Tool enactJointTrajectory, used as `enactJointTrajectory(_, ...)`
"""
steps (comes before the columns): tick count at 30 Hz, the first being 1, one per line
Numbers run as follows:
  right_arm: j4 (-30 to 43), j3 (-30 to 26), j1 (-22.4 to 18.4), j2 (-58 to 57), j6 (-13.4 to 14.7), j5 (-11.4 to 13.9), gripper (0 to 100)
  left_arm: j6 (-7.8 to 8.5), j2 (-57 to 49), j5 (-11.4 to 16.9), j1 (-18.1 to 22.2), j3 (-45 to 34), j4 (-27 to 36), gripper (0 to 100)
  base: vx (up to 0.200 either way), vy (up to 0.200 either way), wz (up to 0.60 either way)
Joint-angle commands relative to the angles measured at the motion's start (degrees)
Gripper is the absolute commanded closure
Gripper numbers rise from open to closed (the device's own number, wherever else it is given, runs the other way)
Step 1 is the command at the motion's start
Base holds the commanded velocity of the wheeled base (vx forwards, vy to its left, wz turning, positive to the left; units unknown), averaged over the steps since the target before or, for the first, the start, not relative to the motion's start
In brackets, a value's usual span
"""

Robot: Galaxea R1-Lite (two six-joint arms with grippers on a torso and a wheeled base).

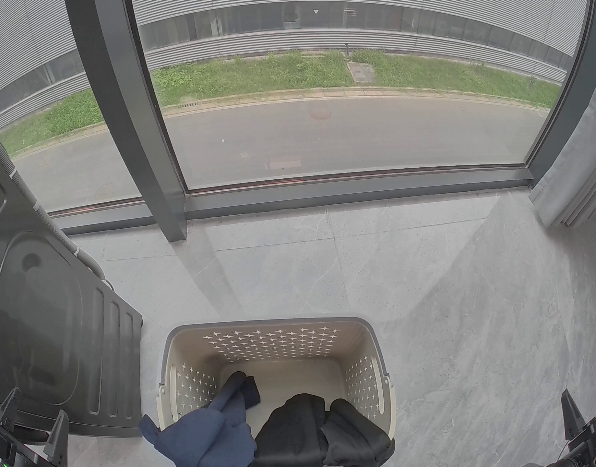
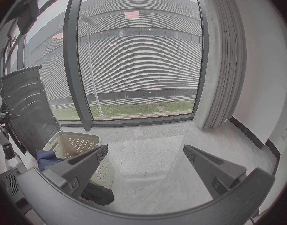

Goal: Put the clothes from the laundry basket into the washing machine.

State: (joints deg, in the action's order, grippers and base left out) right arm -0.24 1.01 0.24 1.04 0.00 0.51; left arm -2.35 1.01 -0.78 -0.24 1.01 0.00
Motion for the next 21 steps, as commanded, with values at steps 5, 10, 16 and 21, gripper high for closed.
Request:
enactJointTrajectory(5, -0.02, -1.01, 0.02, -1.04, 0.0, 0.02, 0, -0.02, -0.75, -0.01, 0.07, -0.92, 0.0, 0, 0.08, 0.0, 0.0)
enactJointTrajectory(10, -0.02, -1.01, 0.11, -1.04, 0.0, 0.02, 0, -0.02, -0.75, -0.01, -0.02, -0.92, 0.0, 0, 0.0, 0.0, 0.0)
enactJointTrajectory(16, -0.02, -1.01, 0.11, -1.04, 0.0, 0.02, 0, -0.02, -0.75, -0.01, -0.02, -0.92, 0.0, 0, 0.1, 0.0, 0.0)
enactJointTrajectory(21, -0.02, -1.01, 0.02, -1.04, 0.0, 0.02, 0, -0.02, -0.75, -0.01, -0.02, -0.92, 0.0, 0, 0.12, 0.0, 0.0)
